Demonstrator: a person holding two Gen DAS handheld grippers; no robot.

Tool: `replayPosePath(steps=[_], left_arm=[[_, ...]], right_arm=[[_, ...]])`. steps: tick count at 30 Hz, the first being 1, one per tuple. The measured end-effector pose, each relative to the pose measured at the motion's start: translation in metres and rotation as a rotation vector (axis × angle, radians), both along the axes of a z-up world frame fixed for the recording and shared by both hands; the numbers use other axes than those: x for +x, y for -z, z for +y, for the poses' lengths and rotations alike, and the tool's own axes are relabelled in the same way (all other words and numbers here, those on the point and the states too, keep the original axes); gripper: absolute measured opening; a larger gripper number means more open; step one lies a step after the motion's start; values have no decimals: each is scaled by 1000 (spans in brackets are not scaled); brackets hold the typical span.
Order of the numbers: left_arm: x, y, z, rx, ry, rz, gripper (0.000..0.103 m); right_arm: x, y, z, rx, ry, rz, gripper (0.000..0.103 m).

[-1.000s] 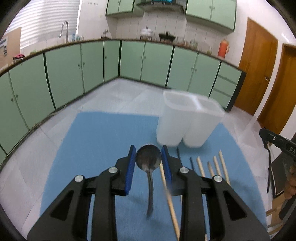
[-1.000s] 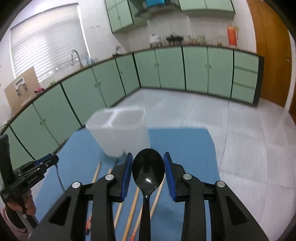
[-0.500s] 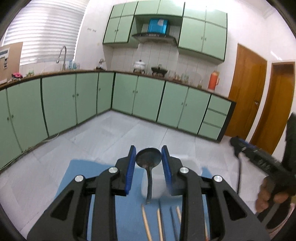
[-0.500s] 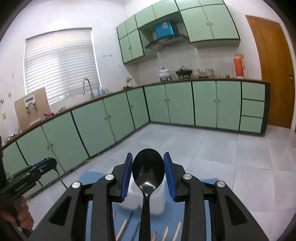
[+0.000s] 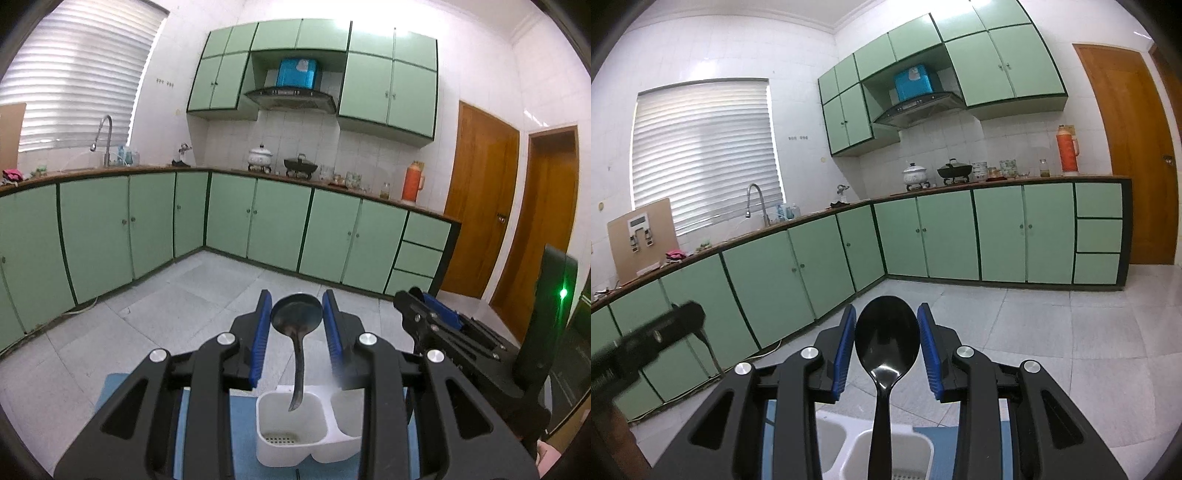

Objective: Organize utensils
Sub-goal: 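Carry both spoons up to the white holder and lower them into it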

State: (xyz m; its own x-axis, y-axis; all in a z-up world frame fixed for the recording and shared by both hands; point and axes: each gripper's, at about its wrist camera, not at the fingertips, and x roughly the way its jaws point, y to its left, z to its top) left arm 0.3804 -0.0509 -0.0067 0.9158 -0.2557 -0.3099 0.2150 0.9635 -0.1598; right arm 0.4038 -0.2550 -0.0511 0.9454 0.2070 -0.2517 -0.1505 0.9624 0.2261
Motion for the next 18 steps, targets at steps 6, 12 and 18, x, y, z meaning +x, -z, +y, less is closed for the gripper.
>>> replayPosePath(steps=[6,12,18], left_arm=[[26,39,0,2,11,55,27],[32,63,2,15,21,93,27],[32,78,5,31,22,128,27]], right_arm=[[21,26,3,-12,28,12,34],[31,54,4,-8,35,42,34],[26,73,5,10,24,65,34]])
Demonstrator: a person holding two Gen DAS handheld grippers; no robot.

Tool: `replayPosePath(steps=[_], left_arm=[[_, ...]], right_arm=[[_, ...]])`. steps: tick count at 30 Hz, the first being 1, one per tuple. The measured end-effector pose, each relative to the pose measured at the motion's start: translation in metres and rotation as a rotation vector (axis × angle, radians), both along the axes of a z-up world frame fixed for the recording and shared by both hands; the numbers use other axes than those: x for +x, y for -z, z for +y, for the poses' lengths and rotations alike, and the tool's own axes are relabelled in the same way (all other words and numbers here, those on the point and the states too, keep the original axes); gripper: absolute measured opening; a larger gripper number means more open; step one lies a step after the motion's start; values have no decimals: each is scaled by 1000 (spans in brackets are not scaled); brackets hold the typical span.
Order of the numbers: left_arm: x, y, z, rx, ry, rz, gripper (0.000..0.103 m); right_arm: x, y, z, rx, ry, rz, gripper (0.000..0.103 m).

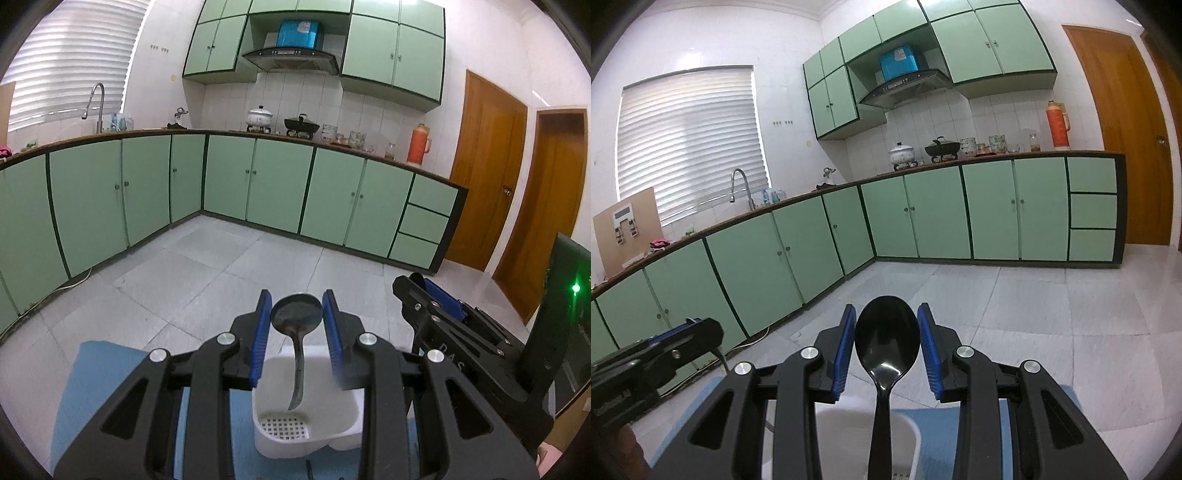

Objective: Organize utensils
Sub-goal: 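Carry both spoons up to the white holder and lower them into it, then open both tools to release the spoons into the holder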

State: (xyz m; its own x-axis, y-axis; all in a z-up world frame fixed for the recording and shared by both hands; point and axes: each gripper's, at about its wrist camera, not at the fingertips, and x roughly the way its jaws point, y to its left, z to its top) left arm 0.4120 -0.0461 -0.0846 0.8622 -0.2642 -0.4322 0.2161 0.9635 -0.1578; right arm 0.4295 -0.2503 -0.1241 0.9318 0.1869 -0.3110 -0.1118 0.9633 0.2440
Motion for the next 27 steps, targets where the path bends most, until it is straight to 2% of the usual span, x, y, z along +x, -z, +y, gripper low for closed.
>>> replayPosePath(steps=[7,16,22,26,27], left_arm=[[-4,9,3,19,5,46,28],[-39,-3,16,26,-11,13,54],[-94,-9,33,31,-25,-7,82],[-132,-2,41,53,-18,16,90],[-142,2,43,59,-17,31,91]], right_arm=[[-17,7,5,-8,-37,23,35],[-62,-4,-3,-11,-23,30,51],[-115,-16,-16,7,16,48,74],[-157,-14,-18,-6,47,84,98],[-166,-12,-20,-1,53,95,98]])
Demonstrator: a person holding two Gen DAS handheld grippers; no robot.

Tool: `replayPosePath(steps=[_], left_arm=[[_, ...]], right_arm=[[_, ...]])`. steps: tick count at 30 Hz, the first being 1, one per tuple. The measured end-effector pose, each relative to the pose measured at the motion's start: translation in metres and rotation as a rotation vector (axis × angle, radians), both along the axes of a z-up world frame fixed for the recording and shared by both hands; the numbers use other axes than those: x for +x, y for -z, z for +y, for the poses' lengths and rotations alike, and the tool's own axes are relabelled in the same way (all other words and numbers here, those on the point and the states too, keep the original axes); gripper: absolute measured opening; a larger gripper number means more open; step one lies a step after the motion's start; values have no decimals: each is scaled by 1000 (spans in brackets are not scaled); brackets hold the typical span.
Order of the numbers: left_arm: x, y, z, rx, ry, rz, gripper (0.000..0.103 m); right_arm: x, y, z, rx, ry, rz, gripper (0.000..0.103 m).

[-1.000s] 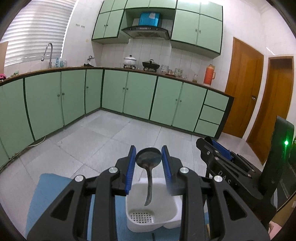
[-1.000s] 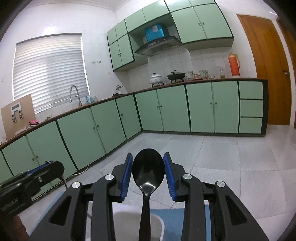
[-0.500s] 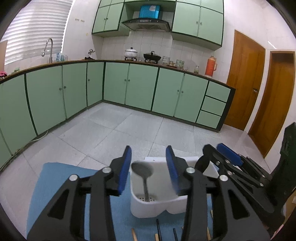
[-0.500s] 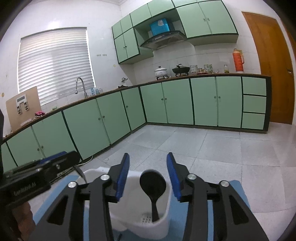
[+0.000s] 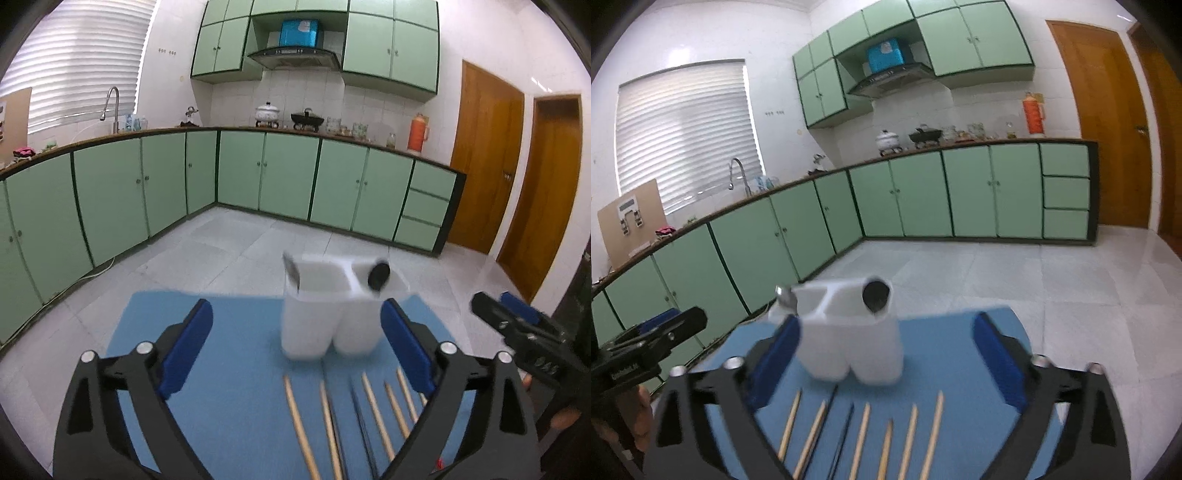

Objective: Organize utensils
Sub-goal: 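Open both tools to release the spoons into the holder, then move both tools back down toward the row of chopsticks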

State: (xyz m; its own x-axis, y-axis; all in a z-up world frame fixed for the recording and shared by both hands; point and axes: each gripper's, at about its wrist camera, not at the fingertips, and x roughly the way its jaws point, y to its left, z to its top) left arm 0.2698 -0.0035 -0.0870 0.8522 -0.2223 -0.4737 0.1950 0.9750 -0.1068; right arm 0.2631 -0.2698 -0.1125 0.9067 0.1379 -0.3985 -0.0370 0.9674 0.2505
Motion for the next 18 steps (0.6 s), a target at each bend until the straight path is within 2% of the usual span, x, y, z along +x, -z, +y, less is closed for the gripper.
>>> replayPosePath(steps=[2,6,10,18], left_arm=[[-15,8,4,6,4,35,93],[-43,28,12,10,2,123,94],[-69,49,16,47,6,183,94],[-98,80,21,101,7,263,94]], right_arm=[[-21,6,-2,16,2,34,98],[-51,18,-1,-17,21,104,98],[-78,30,1,-19,5,167,98],[-119,58,5,-30,0,267,96]])
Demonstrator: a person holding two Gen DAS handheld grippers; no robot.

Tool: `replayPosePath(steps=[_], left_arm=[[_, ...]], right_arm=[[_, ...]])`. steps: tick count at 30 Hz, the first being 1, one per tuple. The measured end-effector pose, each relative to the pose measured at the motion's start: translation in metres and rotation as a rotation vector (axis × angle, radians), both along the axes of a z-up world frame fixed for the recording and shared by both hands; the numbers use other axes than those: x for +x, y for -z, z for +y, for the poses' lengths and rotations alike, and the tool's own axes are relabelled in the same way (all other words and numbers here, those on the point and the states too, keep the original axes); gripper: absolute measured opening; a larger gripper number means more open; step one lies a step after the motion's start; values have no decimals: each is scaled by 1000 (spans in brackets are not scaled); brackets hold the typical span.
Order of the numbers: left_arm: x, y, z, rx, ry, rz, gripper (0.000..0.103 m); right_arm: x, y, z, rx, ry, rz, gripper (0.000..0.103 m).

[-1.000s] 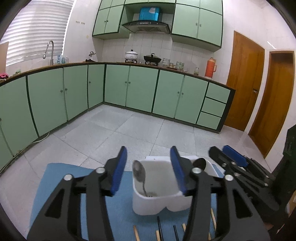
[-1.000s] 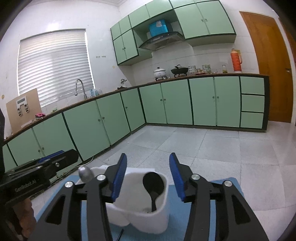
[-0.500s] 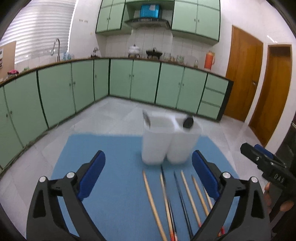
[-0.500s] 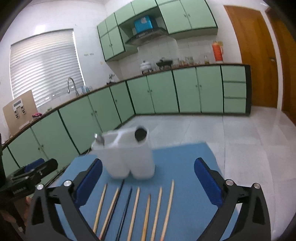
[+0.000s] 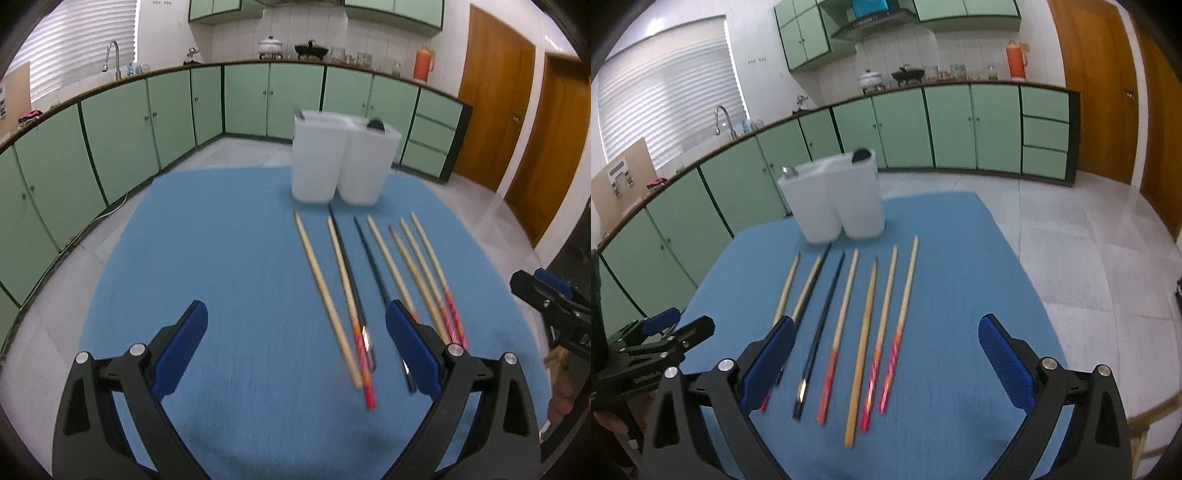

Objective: Organize utensils
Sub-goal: 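Move both tools back down toward the row of chopsticks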

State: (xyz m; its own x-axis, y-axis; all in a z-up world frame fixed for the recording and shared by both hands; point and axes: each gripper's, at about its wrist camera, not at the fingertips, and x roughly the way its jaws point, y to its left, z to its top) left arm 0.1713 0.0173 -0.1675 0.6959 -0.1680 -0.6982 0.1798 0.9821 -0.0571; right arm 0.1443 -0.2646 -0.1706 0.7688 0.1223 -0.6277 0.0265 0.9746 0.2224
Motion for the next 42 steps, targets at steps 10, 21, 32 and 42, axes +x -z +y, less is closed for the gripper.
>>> replayPosePath(steps=[10,21,32,42], left_arm=[[-20,30,0,57,4,85,94],[-21,44,0,70,-19,131,94],[-17,50,-3,63,-20,149,94],[-15,58,-12,57,-1,187,81]], right_arm=[[-26,39,-1,-52,-27,148,59],[-23,61,10,-95,-62,195,42],[-10,70,27,-160,-74,201,22],[-8,71,21,-141,-66,197,6]])
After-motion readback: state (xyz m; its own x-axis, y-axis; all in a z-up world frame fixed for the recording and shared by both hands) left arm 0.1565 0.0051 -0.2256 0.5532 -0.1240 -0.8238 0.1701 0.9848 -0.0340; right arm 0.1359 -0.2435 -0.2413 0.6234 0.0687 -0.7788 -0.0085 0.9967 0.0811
